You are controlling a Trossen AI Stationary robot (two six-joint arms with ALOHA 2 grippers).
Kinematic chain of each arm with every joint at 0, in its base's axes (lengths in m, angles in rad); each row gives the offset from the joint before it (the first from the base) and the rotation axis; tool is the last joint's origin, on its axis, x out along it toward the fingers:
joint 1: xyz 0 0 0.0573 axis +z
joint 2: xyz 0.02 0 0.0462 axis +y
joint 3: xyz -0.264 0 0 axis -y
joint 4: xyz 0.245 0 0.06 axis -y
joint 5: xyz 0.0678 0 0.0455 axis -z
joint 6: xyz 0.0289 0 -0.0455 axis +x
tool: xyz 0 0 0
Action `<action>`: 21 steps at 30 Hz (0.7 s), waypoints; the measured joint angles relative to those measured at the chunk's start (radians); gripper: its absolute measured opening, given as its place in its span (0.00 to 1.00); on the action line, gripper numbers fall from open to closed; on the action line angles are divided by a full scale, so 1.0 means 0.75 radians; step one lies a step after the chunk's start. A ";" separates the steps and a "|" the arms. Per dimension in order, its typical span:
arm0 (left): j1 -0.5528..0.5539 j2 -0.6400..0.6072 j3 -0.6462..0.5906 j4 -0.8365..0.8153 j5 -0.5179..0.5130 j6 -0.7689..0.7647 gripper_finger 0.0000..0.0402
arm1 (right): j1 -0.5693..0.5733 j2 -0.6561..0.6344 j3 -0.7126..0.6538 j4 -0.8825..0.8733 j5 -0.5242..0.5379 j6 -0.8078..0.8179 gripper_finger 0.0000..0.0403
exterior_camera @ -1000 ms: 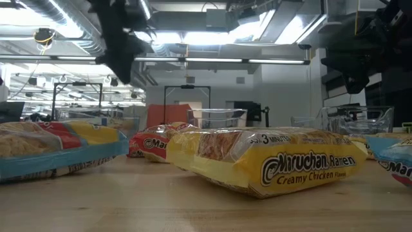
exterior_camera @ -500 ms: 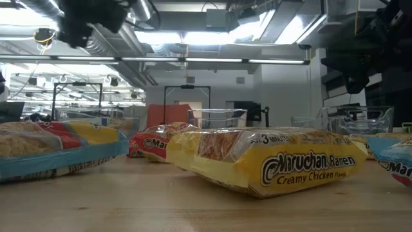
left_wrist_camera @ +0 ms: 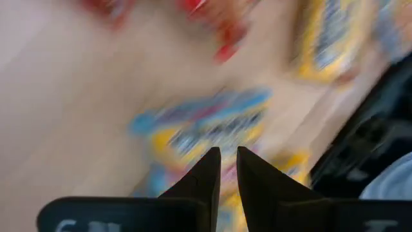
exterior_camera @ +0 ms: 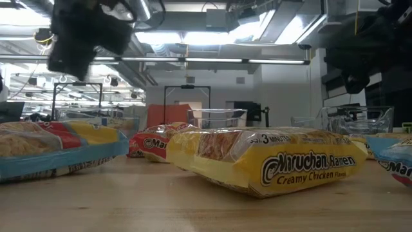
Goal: Sort Maruchan noodles
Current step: Put the blue noodle pack in the left transparent basket
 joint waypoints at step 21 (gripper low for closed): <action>-0.125 0.242 -0.177 0.176 -0.115 -0.299 0.11 | 0.000 0.000 0.000 -0.008 -0.216 0.003 0.39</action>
